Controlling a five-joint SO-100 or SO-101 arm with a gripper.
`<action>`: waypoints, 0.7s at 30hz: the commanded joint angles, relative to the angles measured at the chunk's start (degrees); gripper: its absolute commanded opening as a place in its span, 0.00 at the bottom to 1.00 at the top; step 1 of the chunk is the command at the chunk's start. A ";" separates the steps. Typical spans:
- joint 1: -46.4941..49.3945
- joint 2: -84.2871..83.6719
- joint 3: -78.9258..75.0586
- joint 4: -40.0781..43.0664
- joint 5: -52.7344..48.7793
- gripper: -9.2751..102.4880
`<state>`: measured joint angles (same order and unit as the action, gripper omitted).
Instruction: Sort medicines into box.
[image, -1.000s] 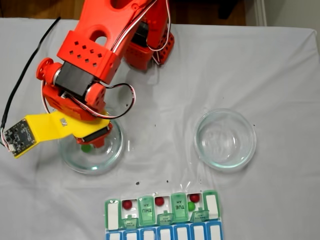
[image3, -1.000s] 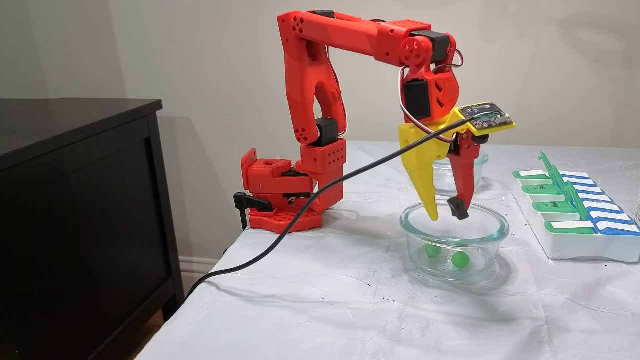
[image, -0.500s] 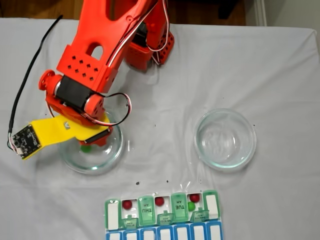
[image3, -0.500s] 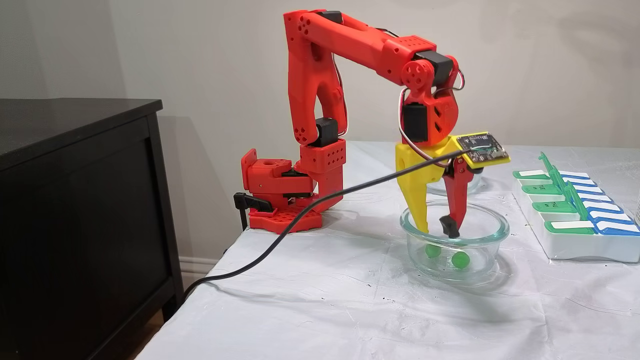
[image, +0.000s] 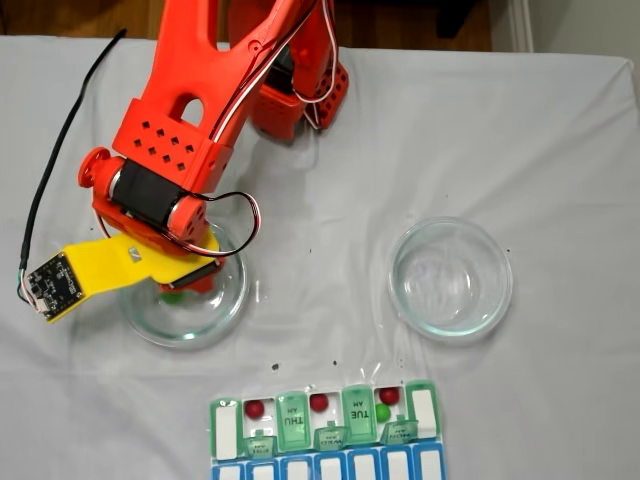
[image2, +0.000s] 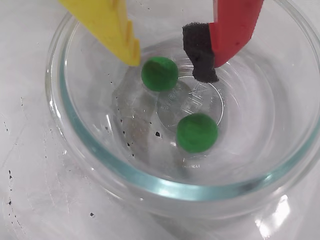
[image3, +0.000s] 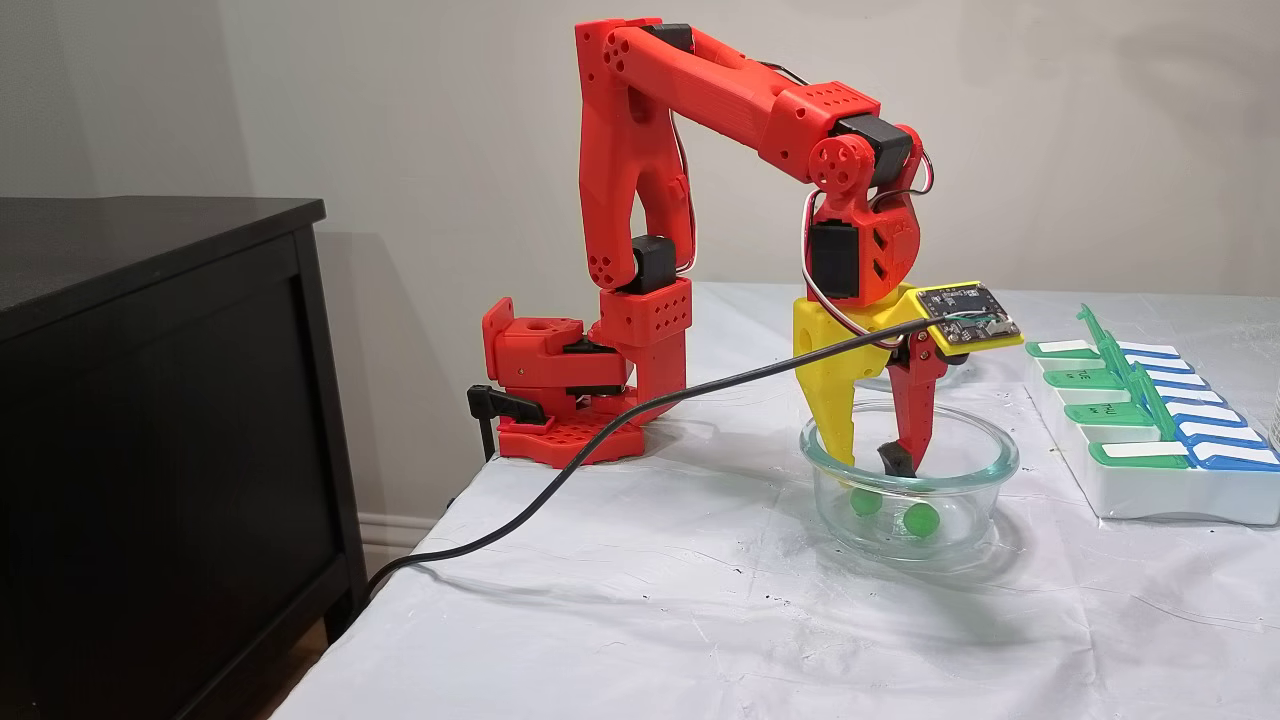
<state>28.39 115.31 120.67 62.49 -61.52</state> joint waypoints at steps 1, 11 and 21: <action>0.00 0.00 -2.11 -0.53 -0.35 0.23; 0.53 -1.93 -2.02 -1.32 -1.14 0.23; 0.62 -2.46 -2.29 -0.97 -1.41 0.23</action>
<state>28.39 112.50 120.67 61.35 -62.58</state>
